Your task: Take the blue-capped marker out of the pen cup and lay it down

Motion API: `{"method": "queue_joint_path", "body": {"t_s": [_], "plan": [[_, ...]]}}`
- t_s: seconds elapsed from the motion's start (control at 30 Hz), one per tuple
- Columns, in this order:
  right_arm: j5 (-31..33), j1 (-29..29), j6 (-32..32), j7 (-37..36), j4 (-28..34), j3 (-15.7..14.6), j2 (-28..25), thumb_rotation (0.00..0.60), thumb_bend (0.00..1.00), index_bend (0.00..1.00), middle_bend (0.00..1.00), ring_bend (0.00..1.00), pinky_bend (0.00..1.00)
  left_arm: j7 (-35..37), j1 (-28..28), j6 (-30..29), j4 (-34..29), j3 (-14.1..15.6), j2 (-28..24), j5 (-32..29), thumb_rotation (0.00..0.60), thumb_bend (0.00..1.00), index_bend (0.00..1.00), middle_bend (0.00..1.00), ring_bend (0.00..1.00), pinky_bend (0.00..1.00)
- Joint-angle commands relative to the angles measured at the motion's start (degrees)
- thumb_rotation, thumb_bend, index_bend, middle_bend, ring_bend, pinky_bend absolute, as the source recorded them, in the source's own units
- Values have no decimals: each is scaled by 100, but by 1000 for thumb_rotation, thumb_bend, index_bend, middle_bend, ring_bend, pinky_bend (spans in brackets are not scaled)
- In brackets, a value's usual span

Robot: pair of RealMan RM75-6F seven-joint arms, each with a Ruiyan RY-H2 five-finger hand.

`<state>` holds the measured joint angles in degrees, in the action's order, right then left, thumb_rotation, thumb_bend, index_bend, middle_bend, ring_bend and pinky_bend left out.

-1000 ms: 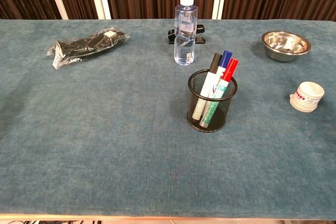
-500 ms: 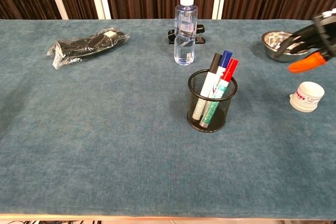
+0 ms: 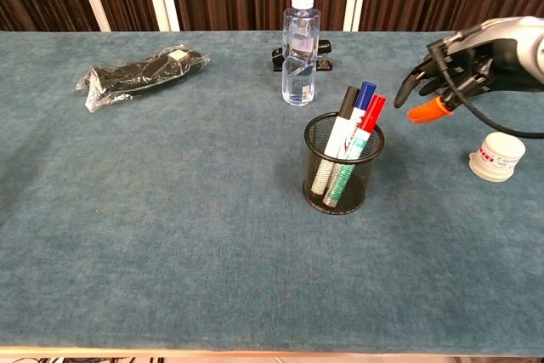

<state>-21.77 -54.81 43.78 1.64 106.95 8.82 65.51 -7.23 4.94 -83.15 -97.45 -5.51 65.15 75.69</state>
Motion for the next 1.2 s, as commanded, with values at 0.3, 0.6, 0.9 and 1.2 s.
{"method": "queue_joint_path", "body": {"t_s": [0.3, 0.6, 0.9, 1.2], "plan": [[608, -361, 96, 310, 153, 49, 76, 600, 301, 438, 0, 0, 158, -5, 5, 13, -6, 0, -3, -17, 600, 557, 131, 12, 95, 63], [905, -482, 142, 340, 95, 118, 139, 600, 300, 505, 0, 0, 158, 1, 7, 24, -16, 0, -9, -28, 600, 557, 131, 11, 95, 63], [1146, -603, 213, 453, 50, 151, 217, 600, 300, 505, 0, 0, 158, -10, 9, 32, -27, 3, -15, -40, 600, 557, 131, 11, 96, 63], [1379, -747, 297, 604, 0, 188, 317, 600, 319, 515, 0, 0, 157, -14, 12, 42, -35, 5, -21, -49, 600, 557, 131, 10, 96, 63]]}}
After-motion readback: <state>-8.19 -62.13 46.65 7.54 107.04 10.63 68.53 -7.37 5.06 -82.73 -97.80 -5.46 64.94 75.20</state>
